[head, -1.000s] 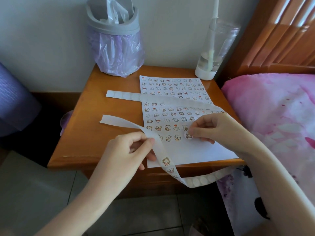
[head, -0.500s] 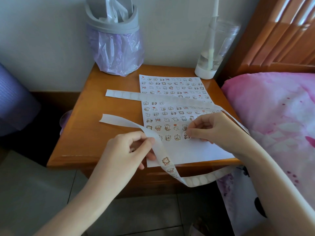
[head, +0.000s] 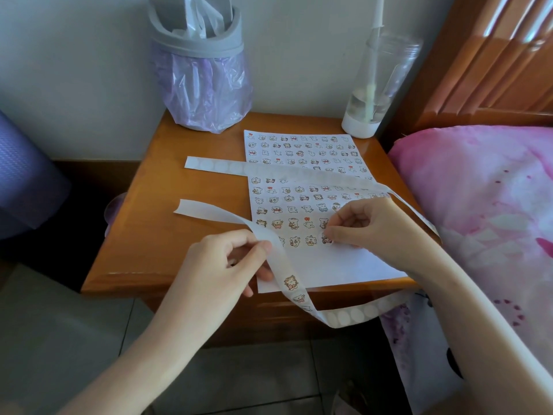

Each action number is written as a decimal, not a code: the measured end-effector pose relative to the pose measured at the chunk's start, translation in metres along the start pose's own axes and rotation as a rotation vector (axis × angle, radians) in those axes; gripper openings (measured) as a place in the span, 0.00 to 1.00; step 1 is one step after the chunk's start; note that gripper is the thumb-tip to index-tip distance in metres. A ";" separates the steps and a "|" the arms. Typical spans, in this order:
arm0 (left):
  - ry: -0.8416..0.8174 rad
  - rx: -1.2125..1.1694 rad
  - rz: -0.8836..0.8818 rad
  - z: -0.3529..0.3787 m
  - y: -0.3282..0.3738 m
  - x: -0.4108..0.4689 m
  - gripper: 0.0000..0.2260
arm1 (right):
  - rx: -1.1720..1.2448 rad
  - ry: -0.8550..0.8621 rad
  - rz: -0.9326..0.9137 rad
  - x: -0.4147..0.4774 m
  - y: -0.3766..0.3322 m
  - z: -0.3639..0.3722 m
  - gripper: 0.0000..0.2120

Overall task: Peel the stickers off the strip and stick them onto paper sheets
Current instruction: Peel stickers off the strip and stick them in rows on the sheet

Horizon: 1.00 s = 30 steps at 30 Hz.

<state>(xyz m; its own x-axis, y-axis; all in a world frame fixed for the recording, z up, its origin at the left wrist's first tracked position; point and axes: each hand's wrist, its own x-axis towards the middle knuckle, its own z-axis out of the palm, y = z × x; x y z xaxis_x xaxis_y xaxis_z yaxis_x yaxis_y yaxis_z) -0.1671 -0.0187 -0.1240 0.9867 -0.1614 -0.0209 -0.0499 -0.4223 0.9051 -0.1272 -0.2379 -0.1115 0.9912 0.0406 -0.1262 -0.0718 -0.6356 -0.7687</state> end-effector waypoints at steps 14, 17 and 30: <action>-0.001 0.018 0.007 0.000 0.000 -0.001 0.07 | -0.023 0.065 -0.035 0.002 0.005 0.003 0.16; 0.000 0.026 0.004 0.000 0.000 0.000 0.06 | -0.029 0.053 -0.016 0.001 0.005 0.004 0.16; -0.015 0.000 -0.007 0.000 0.001 0.000 0.06 | -0.074 -0.012 -0.043 0.001 0.008 -0.001 0.08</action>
<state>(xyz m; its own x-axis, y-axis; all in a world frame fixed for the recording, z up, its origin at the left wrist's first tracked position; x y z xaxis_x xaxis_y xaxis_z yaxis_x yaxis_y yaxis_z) -0.1673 -0.0190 -0.1234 0.9845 -0.1721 -0.0337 -0.0430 -0.4235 0.9049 -0.1272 -0.2439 -0.1174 0.9917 0.0782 -0.1018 -0.0202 -0.6883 -0.7251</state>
